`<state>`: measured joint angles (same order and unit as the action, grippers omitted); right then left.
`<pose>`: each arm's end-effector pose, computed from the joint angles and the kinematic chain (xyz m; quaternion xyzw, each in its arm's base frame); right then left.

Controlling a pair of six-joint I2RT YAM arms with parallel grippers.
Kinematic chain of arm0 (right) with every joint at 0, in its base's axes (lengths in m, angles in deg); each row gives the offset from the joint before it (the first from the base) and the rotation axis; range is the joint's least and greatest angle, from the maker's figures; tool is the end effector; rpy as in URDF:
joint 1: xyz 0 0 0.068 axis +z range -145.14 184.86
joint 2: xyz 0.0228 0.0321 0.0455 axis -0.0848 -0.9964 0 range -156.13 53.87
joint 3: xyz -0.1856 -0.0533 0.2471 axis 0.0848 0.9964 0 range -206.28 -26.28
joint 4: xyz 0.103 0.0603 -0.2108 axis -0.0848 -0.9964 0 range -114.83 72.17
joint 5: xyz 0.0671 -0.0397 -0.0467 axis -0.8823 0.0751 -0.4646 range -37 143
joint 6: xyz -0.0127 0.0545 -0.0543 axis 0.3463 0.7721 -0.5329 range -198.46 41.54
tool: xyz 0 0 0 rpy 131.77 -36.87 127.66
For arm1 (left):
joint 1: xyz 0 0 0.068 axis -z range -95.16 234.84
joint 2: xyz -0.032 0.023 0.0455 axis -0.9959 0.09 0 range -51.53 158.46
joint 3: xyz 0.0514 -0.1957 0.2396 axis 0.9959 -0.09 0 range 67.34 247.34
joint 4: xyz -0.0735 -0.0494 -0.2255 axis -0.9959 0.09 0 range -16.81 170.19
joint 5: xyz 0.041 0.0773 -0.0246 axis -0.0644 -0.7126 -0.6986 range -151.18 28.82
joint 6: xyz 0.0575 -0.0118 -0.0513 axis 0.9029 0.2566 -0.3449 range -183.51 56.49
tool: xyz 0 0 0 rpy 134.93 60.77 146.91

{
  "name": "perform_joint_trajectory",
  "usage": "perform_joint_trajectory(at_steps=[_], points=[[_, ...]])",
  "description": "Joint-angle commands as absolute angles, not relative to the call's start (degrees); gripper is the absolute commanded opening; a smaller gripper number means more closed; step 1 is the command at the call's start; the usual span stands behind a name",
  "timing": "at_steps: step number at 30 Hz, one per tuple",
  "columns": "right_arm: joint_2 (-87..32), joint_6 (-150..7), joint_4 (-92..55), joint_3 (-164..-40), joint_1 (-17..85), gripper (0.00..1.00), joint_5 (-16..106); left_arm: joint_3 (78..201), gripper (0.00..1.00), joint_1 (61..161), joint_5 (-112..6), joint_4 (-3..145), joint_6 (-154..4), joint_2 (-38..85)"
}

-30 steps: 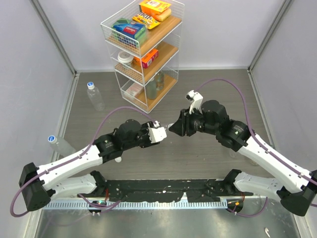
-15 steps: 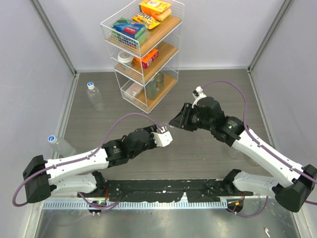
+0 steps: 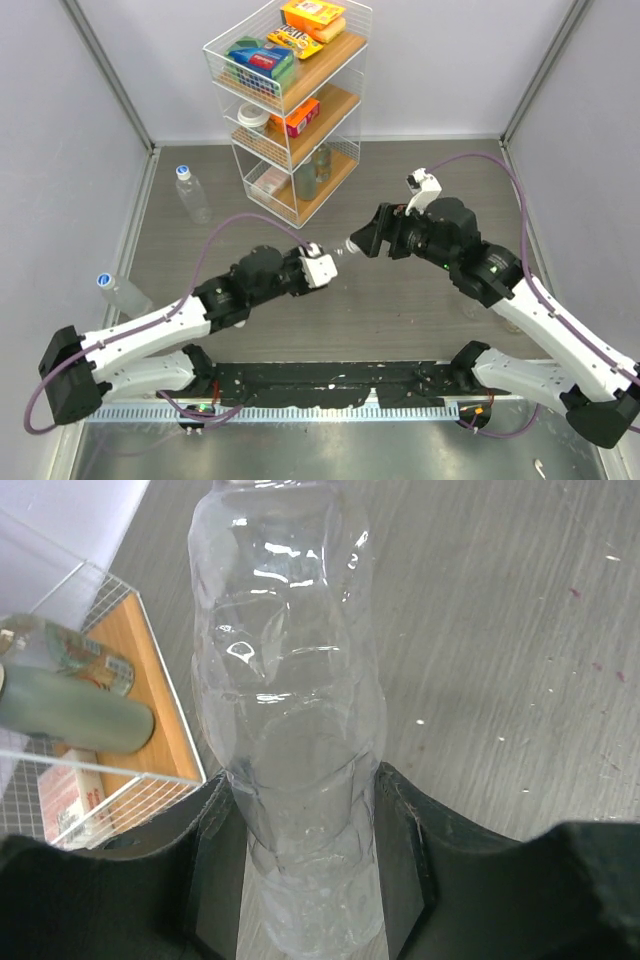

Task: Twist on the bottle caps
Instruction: Screw the bottle cap onto the plastic bottle.

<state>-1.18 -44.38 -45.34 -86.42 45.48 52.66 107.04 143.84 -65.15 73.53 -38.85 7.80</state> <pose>0.1461 0.1259 0.3903 -0.0490 0.8296 0.3394 0.4406 0.1211 -0.1926 0.3099 0.5311 0.6231 -0.1422 0.5563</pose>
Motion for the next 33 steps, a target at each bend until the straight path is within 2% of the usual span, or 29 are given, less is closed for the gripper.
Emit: perform_joint_trajectory(at_steps=[1, 3, 4, 5, 8, 10, 12, 15, 19, 24, 33], points=[[1.66, -66.73, -44.37, -90.88, 45.38, 0.85, 44.87, 107.24, 0.00, 132.94, -41.64, 73.01, -42.24, 4.37], [2.53, -78.16, -46.30, -90.88, 45.38, 0.85, 37.85, 107.68, 0.00, 128.80, -33.36, 78.17, -40.94, 4.01], [3.33, -89.68, -49.35, -90.79, 45.38, 0.85, 33.53, 108.29, 0.00, 127.83, -30.62, 80.46, -40.05, 4.10], [3.86, -93.11, -49.91, -90.44, 45.29, 0.85, 30.10, 109.25, 0.00, 127.12, -27.55, 83.70, -38.83, 4.36], [6.92, -113.02, -54.12, -87.47, 45.38, 0.86, 24.09, 111.98, 0.00, 126.76, -19.01, 95.75, -28.74, 5.94], [7.55, -117.46, -54.39, -86.31, 45.38, 0.89, 23.92, 112.16, 0.00, 126.41, -18.64, 95.78, -27.48, 6.91], [5.28, -123.60, -61.40, -88.49, 45.38, 0.89, 21.20, 113.38, 0.00, 125.88, -16.46, 97.17, -25.99, 8.22], [1.76, -126.97, -66.07, -91.40, 45.38, 0.86, 19.78, 116.90, 0.00, 125.62, -13.90, 101.65, -22.56, 10.42], [-1.76, -126.81, -64.95, -93.34, 45.38, 0.82, 17.85, 119.63, 0.00, 125.62, -14.68, 105.96, -21.33, 12.88], [-2.82, -126.28, -64.32, -93.52, 45.38, 0.74, 16.79, 120.07, 0.00, 125.71, -15.04, 106.24, -21.76, 13.50], [-3.78, -124.60, -64.15, -94.91, 45.55, 0.68, 13.46, 120.07, 0.00, 125.62, -16.27, 104.92, -23.52, 13.77]])
